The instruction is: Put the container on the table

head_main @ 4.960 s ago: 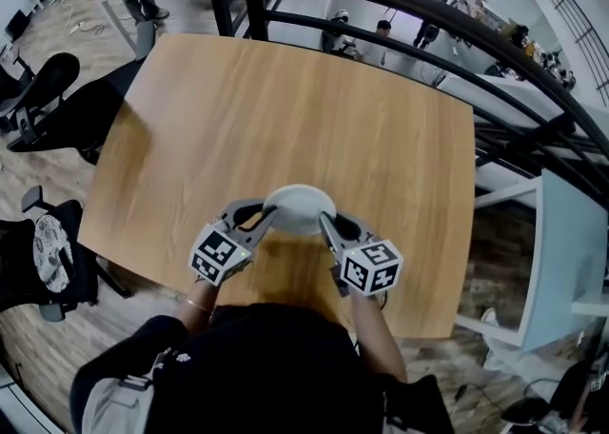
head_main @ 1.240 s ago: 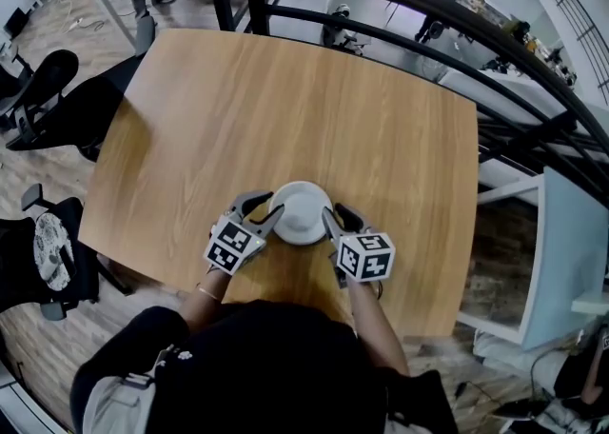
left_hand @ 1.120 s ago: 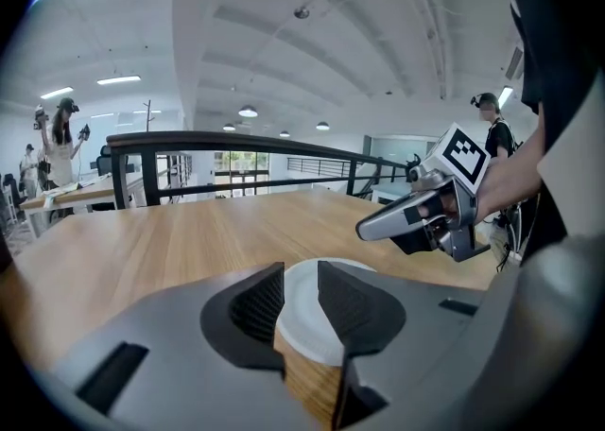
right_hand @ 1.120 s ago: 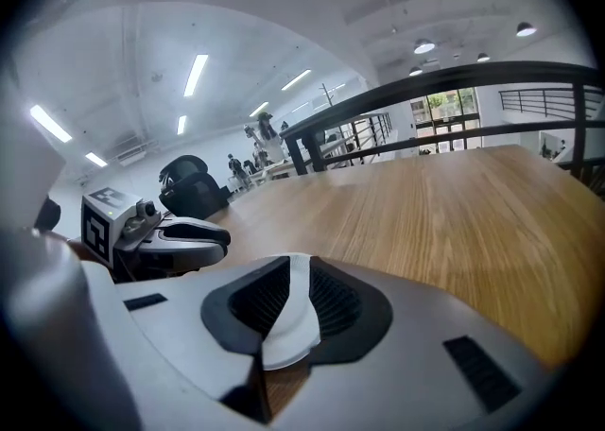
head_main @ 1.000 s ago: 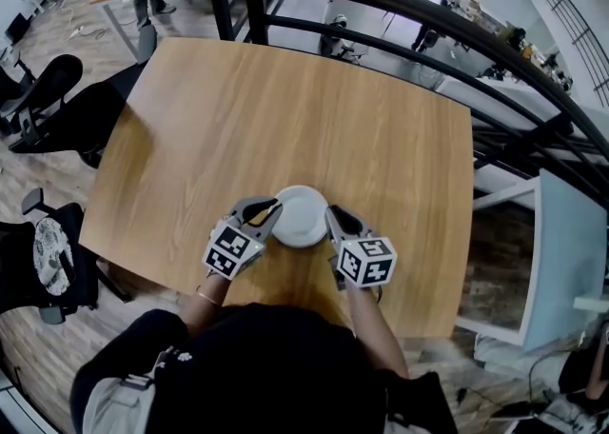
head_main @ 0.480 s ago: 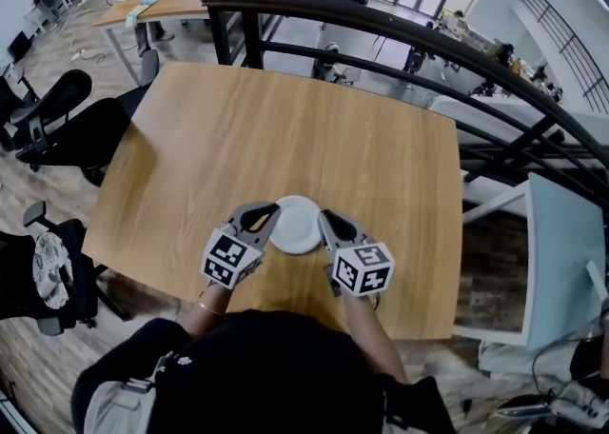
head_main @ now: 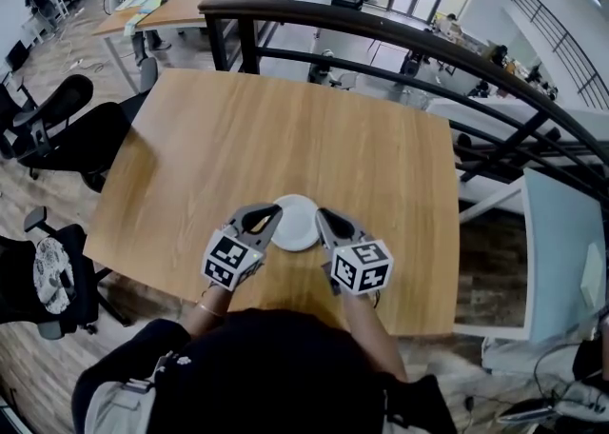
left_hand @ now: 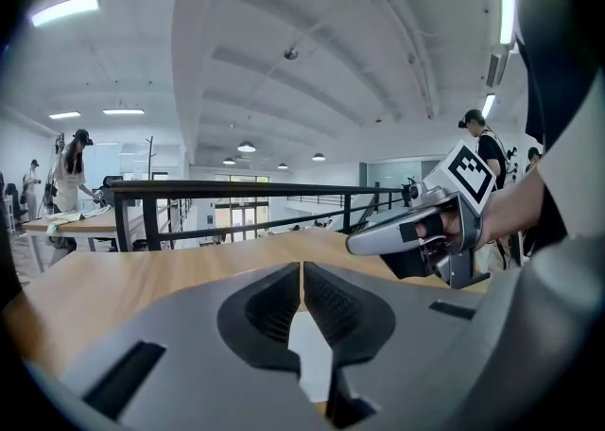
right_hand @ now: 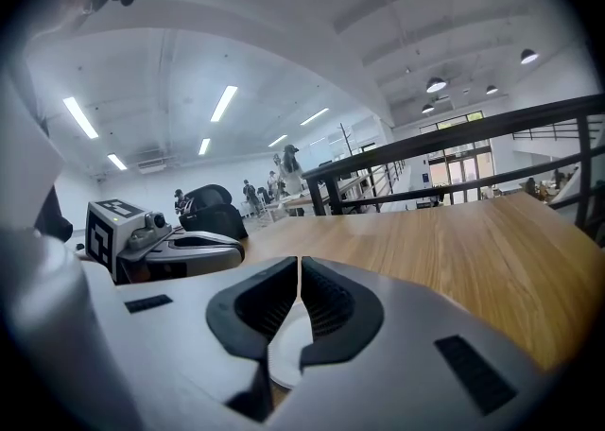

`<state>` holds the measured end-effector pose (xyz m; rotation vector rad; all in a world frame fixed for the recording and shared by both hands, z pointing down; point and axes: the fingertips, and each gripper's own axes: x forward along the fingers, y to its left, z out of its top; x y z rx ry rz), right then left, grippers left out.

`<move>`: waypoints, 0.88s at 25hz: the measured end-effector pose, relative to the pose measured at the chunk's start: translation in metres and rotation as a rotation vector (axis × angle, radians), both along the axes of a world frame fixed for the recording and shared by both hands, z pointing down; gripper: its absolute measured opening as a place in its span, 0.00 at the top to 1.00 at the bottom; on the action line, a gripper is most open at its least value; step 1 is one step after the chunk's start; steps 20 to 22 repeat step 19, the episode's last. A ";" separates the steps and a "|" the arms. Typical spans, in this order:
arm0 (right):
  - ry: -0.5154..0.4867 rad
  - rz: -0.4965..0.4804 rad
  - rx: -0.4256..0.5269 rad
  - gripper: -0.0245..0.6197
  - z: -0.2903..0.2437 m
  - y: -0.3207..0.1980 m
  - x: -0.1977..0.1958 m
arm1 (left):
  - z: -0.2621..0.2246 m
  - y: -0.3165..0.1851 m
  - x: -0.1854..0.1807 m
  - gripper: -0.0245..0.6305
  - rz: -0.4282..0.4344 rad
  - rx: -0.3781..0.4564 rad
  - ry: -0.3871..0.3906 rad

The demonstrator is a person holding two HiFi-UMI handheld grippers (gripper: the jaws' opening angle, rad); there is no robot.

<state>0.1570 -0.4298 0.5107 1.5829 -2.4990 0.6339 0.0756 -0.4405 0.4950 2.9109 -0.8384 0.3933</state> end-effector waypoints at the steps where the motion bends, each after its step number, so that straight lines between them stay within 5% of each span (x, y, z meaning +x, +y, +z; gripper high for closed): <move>1: -0.001 0.003 -0.002 0.92 0.000 0.001 0.002 | -0.001 0.001 0.001 0.92 0.001 0.000 -0.001; 22: -0.012 0.026 -0.041 0.92 0.011 -0.003 0.009 | 0.013 -0.008 0.006 0.92 0.022 -0.025 -0.021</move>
